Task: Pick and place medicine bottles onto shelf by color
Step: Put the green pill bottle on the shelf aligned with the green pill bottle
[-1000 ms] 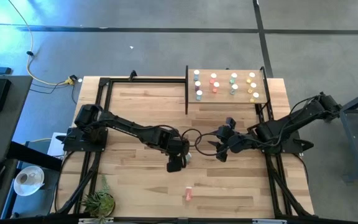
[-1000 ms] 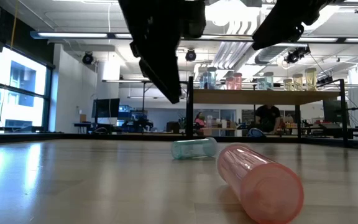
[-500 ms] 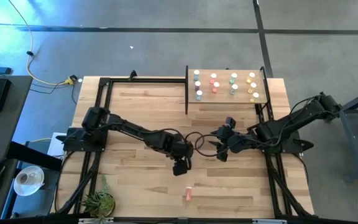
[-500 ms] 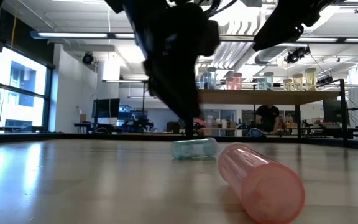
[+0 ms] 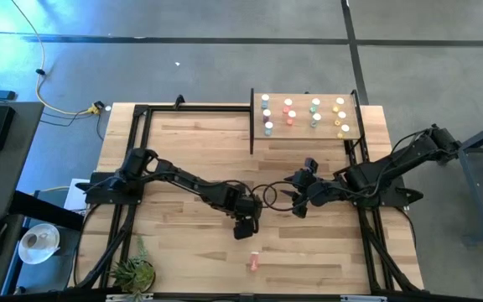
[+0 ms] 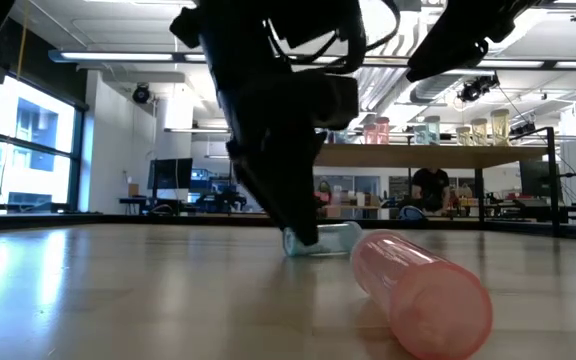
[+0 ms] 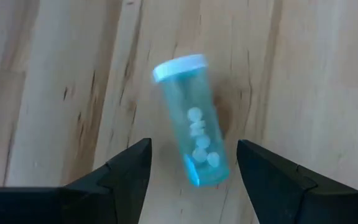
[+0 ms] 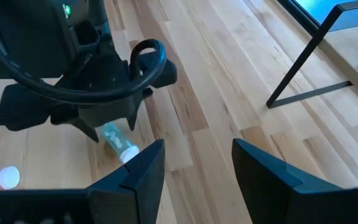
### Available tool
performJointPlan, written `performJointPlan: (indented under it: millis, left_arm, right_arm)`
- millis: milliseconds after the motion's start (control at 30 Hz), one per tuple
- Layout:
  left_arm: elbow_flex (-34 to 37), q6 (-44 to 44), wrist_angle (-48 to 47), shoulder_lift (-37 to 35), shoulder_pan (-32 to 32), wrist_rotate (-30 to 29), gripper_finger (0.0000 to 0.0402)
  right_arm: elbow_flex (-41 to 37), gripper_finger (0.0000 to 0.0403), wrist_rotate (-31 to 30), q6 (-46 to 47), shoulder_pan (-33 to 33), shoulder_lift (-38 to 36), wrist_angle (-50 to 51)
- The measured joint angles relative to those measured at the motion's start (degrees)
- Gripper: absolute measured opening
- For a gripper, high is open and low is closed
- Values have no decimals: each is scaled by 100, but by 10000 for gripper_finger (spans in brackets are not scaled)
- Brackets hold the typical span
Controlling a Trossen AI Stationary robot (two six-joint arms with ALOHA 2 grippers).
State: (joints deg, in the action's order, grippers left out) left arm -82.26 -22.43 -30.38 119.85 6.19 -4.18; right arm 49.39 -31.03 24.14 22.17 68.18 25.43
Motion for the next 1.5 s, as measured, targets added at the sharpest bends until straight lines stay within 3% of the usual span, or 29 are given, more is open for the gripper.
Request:
performJointPlan:
  millis: [367,600,833,1100,1500]
  left_arm:
    - [-19,51,92,193,-2,-145,221]
    - [-19,339,60,197,-28,-145,143]
    - [-11,520,159,200,-176,-67,72]
    - [-232,1059,916,236,-365,454,95]
    - [-277,1714,3429,219,-816,981,91]
  right_arm:
    - [0,177,0,0,0,-1,-3]
    - [0,177,2,-20,0,-104,4]
    - [0,177,363,-25,11,-824,39]
    - [2,177,1471,-216,13,-1656,48]
    - [4,177,1517,-680,11,-2274,552]
